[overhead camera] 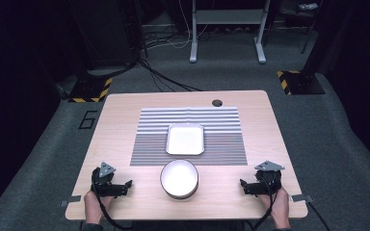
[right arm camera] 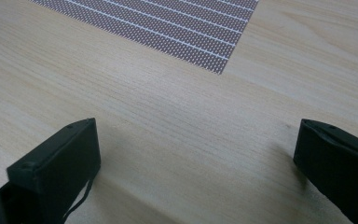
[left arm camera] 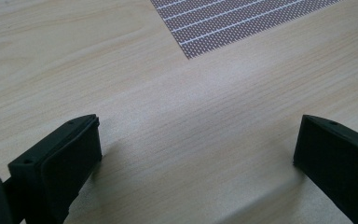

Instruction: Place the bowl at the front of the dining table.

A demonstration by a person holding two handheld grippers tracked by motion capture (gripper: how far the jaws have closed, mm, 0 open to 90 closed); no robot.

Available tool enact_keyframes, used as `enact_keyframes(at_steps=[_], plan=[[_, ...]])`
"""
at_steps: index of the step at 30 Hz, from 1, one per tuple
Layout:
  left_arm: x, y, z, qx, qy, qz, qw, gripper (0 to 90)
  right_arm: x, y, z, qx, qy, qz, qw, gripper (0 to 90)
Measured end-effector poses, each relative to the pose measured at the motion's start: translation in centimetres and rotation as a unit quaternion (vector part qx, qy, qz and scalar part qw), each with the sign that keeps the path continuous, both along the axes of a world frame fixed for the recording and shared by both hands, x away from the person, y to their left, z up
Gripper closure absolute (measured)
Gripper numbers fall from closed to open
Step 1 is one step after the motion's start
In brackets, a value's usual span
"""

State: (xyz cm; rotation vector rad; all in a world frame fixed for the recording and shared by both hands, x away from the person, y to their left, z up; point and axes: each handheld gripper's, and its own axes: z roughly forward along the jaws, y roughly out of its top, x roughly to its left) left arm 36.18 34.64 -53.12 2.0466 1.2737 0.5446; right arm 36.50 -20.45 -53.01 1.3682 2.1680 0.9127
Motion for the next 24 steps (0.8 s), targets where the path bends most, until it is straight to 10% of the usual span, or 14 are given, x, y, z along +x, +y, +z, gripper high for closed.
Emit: enact_keyframes(at_steps=[24], plan=[[-0.2, -0.4, 1.4, -0.036, -0.009, -0.019, 0.9991, 0.0, -0.1, 0.5, 1.1, 0.012, 0.002, -0.003, 0.9999, 0.0]])
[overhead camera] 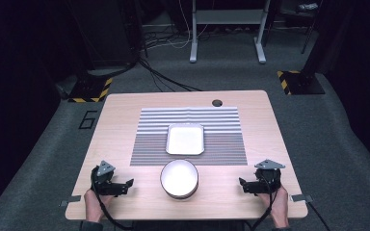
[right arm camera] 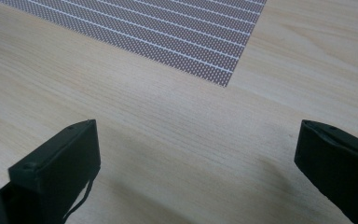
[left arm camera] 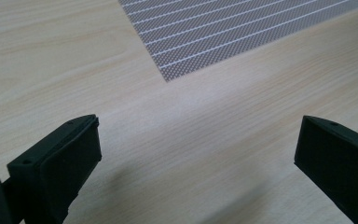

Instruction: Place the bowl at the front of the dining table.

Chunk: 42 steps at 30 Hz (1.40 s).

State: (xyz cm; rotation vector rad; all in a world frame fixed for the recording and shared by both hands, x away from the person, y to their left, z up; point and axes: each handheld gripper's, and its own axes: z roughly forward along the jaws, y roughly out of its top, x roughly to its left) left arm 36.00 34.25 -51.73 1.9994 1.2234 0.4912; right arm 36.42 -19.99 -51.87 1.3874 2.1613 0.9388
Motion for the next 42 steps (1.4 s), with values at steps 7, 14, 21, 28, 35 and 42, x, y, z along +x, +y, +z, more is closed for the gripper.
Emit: enact_keyframes(at_steps=[7, 14, 21, 28, 35, 42], plan=[[-0.3, -0.5, 0.8, -0.012, -0.009, -0.012, 0.9998, 0.0, -0.3, 0.8, 1.1, -0.002, -0.008, 0.013, 0.9999, 0.0], [-0.5, -1.3, 1.4, -0.016, -0.012, -0.029, 0.9994, 0.0, -0.6, 1.7, 2.0, -0.001, -0.015, 0.022, 0.9996, 0.0], [-0.6, -2.2, 2.2, -0.019, -0.019, -0.041, 0.9988, 0.1, -0.9, 2.7, 2.9, -0.001, -0.025, 0.037, 0.999, 0.0], [-0.5, -3.1, 2.5, -0.02, -0.018, -0.057, 0.998, 0.1, -1.1, 3.5, 3.4, 0.005, -0.028, 0.051, 0.9983, 0.1], [-0.4, -3.8, 3.0, -0.019, -0.018, -0.07, 0.9972, 0.1, -1.2, 4.5, 3.8, -0.001, -0.03, 0.066, 0.9974, 0.2], [-0.5, -3.9, 3.4, -0.02, -0.022, -0.074, 0.9968, 0.1, -1.4, 5.3, 4.2, -0.001, -0.034, 0.077, 0.9965, 0.2]])
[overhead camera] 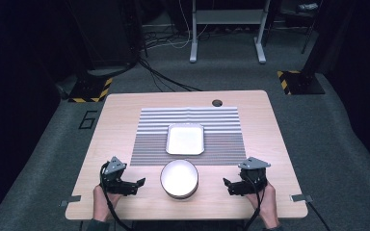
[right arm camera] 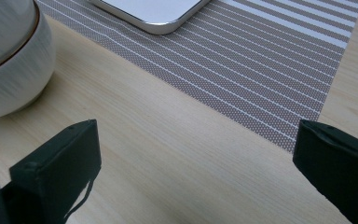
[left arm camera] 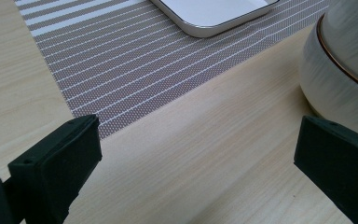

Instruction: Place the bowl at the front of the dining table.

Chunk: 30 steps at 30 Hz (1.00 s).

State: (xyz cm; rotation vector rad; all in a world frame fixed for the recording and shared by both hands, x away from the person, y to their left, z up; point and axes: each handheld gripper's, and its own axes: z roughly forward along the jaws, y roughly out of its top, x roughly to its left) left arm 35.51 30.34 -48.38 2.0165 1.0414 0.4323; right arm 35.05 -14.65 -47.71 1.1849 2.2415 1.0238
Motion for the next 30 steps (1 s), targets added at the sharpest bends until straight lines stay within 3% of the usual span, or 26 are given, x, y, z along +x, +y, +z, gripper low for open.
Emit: enact_keyframes(at_steps=[19, 30], plan=[[0.1, -1.3, 2.1, -0.004, -0.016, -0.025, 0.9996, 0.1, -0.3, 3.0, 2.5, 0.011, -0.02, 0.044, 0.9988, 1.3], [0.5, -2.0, 3.0, -0.007, -0.021, -0.035, 0.9991, 0.2, -0.2, 4.0, 3.6, 0.019, -0.026, 0.057, 0.9979, 2.4]])
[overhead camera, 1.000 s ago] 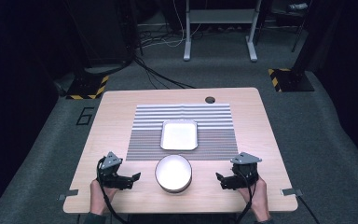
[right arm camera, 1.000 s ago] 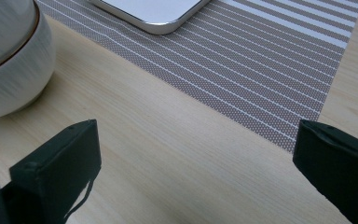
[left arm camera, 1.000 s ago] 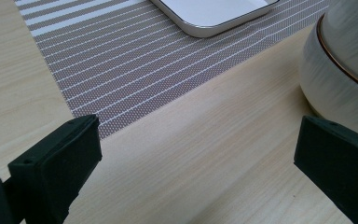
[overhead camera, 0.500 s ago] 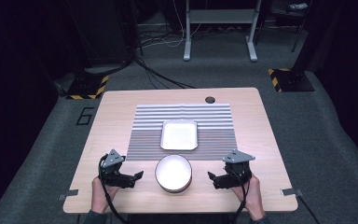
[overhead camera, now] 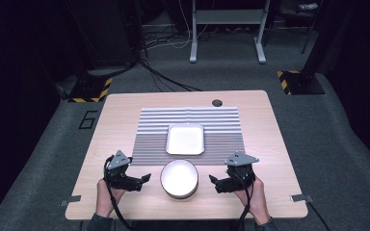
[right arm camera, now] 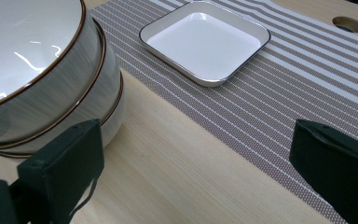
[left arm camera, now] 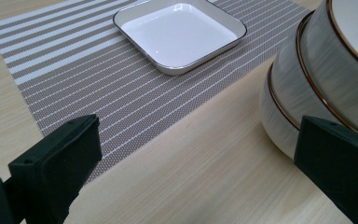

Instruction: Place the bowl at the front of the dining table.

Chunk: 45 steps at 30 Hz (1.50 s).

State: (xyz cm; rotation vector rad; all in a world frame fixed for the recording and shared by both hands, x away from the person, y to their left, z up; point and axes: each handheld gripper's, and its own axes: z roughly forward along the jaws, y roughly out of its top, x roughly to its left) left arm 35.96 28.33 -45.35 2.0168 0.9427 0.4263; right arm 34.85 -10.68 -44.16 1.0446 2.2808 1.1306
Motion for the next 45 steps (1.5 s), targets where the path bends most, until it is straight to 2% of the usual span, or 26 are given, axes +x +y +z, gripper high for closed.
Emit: enact_keyframes(at_steps=[13, 24, 35, 45], plan=[[0.2, -0.9, 1.8, -0.004, -0.019, -0.016, 0.9997, 0.0, 0.1, 1.4, 2.0, -0.002, -0.02, 0.021, 0.9996, 3.1], [0.5, -1.9, 2.6, -0.006, -0.03, -0.029, 0.9991, 0.1, 0.3, 2.4, 2.9, -0.007, -0.031, 0.037, 0.9988, 3.6], [0.7, -3.2, 2.8, -0.003, -0.033, -0.047, 0.9984, 0.2, 0.5, 3.5, 3.0, -0.013, -0.03, 0.048, 0.9983, 4.0], [1.0, -4.2, 2.5, 0.002, -0.026, -0.062, 0.9977, 0.3, 0.8, 4.4, 2.6, -0.017, -0.023, 0.058, 0.9979, 4.1]])
